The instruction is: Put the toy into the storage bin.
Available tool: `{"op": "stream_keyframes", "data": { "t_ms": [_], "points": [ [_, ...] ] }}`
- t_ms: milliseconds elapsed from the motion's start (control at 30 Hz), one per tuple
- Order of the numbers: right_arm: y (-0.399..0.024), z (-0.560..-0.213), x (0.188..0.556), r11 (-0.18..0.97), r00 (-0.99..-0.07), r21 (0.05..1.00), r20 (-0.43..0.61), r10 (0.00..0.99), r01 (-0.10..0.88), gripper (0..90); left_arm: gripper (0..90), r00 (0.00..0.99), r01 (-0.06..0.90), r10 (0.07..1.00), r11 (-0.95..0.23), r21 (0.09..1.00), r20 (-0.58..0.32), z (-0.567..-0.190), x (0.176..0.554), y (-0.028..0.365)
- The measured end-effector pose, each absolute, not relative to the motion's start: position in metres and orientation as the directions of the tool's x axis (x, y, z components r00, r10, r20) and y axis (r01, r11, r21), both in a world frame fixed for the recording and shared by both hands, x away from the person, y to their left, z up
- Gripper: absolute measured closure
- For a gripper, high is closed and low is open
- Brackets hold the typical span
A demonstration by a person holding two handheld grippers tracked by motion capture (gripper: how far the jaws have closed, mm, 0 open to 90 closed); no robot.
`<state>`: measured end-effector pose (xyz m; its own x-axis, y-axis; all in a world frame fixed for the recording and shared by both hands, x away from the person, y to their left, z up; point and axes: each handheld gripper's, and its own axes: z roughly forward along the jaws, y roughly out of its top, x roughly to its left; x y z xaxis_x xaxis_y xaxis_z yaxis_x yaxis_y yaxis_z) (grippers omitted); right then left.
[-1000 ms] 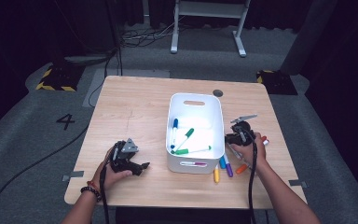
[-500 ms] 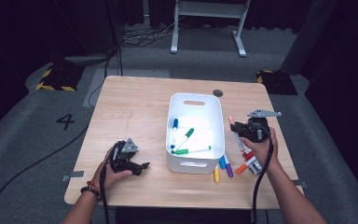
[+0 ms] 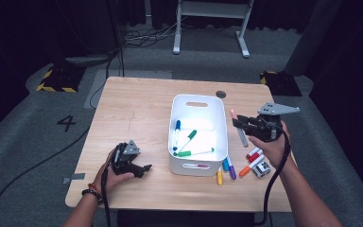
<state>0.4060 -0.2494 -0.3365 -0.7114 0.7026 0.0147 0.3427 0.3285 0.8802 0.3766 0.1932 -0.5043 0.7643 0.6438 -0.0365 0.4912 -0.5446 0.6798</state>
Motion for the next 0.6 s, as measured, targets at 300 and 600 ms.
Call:
{"op": "stream_keyframes", "data": {
  "t_ms": [300, 600],
  "points": [
    [-0.22, -0.318, 0.395, 0.386, -0.791, 0.88, -0.02, 0.612, 0.276, 74.7, 14.2, 0.764, 0.491, 0.644, -0.545, 0.68, -0.037, -0.504, 0.377, 0.193],
    [-0.191, -0.303, 0.391, 0.416, -0.84, 0.883, -0.045, 0.54, 0.22, 74.7, 14.2, 0.765, 0.491, 0.643, -0.544, 0.68, -0.038, -0.504, 0.377, 0.193]
  ]
}}
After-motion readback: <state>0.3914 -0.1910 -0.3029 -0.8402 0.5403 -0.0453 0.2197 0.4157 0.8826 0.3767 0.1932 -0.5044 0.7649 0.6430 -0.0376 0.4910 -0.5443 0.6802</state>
